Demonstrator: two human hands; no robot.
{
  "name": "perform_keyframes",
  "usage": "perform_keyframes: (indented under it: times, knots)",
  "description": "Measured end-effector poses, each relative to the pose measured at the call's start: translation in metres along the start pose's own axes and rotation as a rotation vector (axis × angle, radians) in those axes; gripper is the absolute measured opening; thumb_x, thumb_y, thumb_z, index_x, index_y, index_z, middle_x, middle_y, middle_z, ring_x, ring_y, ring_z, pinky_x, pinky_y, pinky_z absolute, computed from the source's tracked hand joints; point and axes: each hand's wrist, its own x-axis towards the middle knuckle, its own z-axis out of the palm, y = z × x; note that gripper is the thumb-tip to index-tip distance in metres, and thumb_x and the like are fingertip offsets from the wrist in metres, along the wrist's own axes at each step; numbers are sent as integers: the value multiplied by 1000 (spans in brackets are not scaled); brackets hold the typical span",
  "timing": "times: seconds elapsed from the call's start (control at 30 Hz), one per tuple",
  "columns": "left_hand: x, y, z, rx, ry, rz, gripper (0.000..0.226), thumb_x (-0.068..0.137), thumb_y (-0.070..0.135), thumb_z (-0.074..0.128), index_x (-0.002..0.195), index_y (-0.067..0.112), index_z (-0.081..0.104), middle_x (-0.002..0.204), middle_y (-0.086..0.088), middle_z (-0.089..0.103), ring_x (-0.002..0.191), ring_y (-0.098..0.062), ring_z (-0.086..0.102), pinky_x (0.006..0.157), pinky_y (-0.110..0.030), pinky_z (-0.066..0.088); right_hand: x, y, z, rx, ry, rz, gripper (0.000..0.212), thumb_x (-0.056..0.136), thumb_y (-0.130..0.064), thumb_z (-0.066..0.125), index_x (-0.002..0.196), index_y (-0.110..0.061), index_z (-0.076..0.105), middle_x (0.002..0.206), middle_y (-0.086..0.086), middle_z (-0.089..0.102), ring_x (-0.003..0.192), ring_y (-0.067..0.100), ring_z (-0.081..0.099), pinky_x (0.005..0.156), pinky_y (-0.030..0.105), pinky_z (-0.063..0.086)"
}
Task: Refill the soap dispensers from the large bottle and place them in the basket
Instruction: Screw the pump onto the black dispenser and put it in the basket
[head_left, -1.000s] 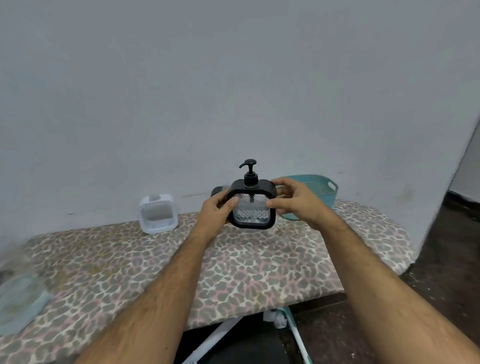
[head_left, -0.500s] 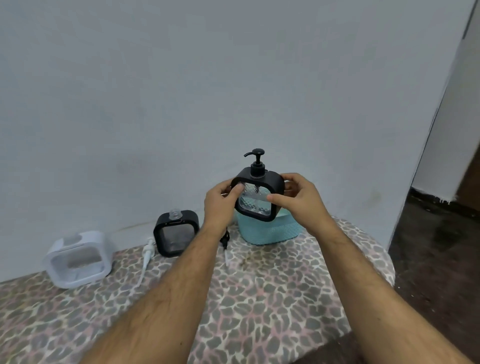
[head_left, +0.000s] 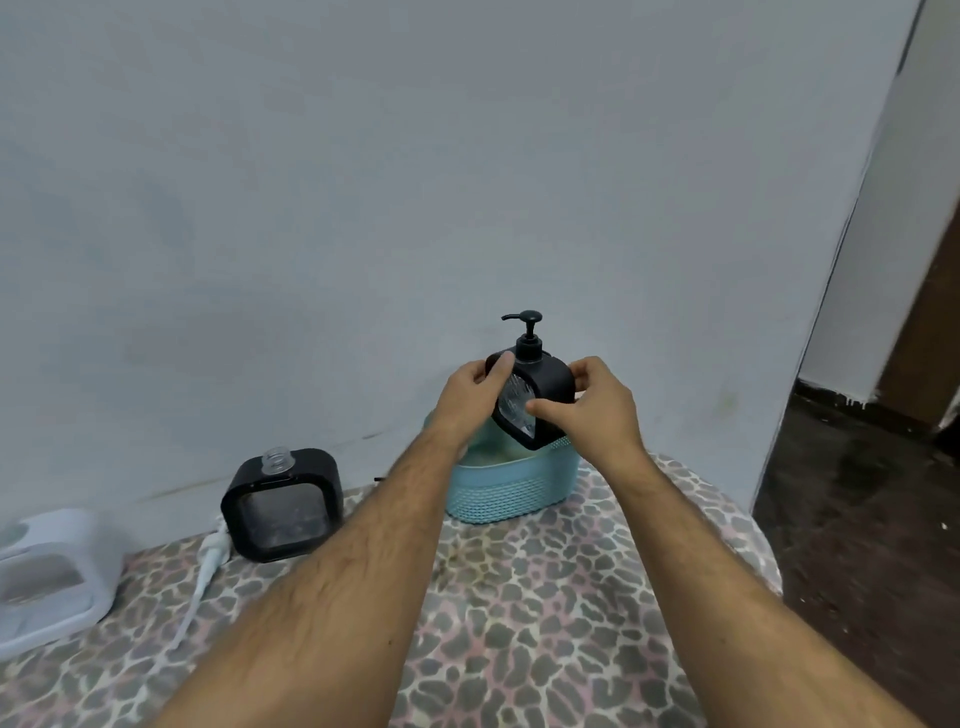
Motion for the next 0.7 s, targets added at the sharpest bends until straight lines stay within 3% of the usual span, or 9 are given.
perform_keyframes:
  times: [0.17, 0.27, 0.37, 0.47, 0.57, 0.7]
  knots:
    - [11, -15, 10, 67, -35, -39, 44, 85, 51, 69, 110, 15, 65, 106, 1, 71, 99, -14, 66, 84, -30, 52, 4, 15, 7, -149, -6, 22, 49, 66, -35, 89, 98, -21, 54, 84, -11, 63, 76, 5, 61, 61, 24, 47]
    - [14, -21, 15, 67, -125, -56, 24, 88, 41, 70, 97, 19, 66, 98, 0, 72, 92, -16, 67, 85, -32, 54, 8, 27, 9, -315, -7, 52, 54, 61, -47, 88, 94, -25, 51, 86, -7, 64, 79, 15, 63, 70, 37, 54]
    - [17, -27, 19, 72, -201, -74, 12, 92, 33, 69, 91, 21, 65, 93, 1, 72, 86, -12, 67, 77, -25, 52, 10, 34, 9, -384, -58, 92, 56, 59, -46, 88, 93, -24, 49, 89, -1, 63, 83, 19, 60, 68, 38, 54]
    - [23, -34, 21, 99, -250, -106, 21, 92, 34, 68, 102, 15, 68, 97, -2, 74, 90, -14, 70, 80, -26, 55, 11, 35, 10, -480, -84, 88, 58, 58, -49, 88, 94, -20, 53, 90, -1, 60, 94, 23, 56, 73, 40, 53]
    - [23, -35, 21, 83, -292, -165, 25, 96, 30, 63, 108, 9, 67, 87, -1, 72, 71, -6, 68, 61, -16, 52, 12, 32, 13, -585, -82, 105, 66, 58, -54, 88, 103, -16, 60, 100, 1, 50, 100, 25, 53, 79, 40, 54]
    - [25, -35, 22, 110, -301, -190, 24, 97, 32, 61, 104, 9, 66, 78, 0, 69, 64, -5, 64, 56, -16, 49, 17, 30, 14, -624, -132, 144, 70, 59, -55, 88, 108, -15, 59, 104, 1, 45, 106, 25, 52, 84, 41, 53]
